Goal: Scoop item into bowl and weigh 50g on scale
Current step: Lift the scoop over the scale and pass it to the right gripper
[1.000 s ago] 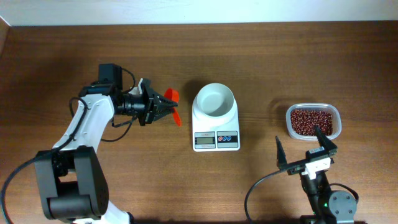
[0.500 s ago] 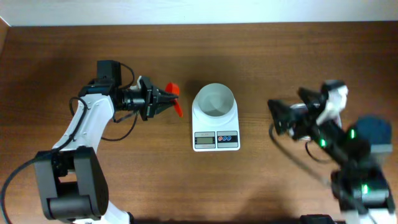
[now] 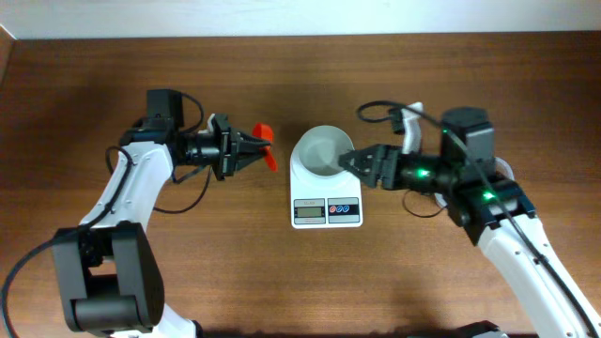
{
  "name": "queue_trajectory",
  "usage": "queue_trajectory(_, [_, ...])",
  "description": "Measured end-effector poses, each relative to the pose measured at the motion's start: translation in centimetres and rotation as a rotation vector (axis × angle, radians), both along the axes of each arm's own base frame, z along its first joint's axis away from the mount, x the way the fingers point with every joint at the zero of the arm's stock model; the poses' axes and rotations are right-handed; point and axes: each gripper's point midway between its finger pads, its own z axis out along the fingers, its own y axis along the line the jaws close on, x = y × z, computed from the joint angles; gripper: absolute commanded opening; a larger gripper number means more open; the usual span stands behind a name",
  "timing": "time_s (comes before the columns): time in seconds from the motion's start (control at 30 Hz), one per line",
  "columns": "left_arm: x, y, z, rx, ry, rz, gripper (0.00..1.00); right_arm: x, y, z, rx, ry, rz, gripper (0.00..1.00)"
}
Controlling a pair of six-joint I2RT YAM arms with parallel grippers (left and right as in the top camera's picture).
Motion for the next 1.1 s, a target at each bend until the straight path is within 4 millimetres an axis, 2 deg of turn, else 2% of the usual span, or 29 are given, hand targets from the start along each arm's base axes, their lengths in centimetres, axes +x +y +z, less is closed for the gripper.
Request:
queue_trajectory(0.07, [0.1, -1.4, -0.1, 0.013, 0.002, -0.014, 0.00, 0.1, 1.4, -0.2, -0.088, -0.041, -0.040, 0.59])
queue_trajectory(0.23, [0.3, -5.6, 0.6, 0.012, -0.050, -0.075, 0.00, 0.2, 3.3, -1.7, -0.233, -0.098, -0.119, 0.60])
queue_trajectory(0.33, [0.7, -7.4, 0.9, 0.019, -0.074, -0.077, 0.00, 0.7, 4.4, -2.4, -0.267, -0.127, -0.141, 0.60])
queue_trajectory(0.43, [0.6, -9.2, 1.5, 0.007, -0.075, -0.089, 0.00, 1.5, 4.7, -2.9, -0.279, -0.142, -0.162, 0.58])
queue_trajectory(0.5, [0.4, -9.6, 1.5, -0.003, -0.033, -0.080, 0.00, 1.8, 4.8, -3.3, -0.286, -0.137, -0.165, 0.56])
queue_trajectory(0.57, [0.4, -9.6, 1.5, -0.007, -0.008, -0.071, 0.00, 2.0, 4.8, -3.6, -0.291, -0.134, -0.171, 0.47])
queue_trajectory(0.7, [0.6, -9.7, 1.8, -0.017, -0.013, -0.067, 0.00, 2.8, 4.8, -3.7, -0.295, -0.151, -0.195, 0.40])
queue_trajectory(0.9, [0.0, -10.6, 1.8, -0.020, -0.013, -0.093, 0.00, 3.3, 4.5, -3.4, -0.299, -0.171, -0.224, 0.36])
queue_trajectory(1.1, [-0.4, -10.9, 2.2, -0.043, -0.006, -0.116, 0.00, 3.4, 4.4, -3.4, -0.304, -0.172, -0.231, 0.23])
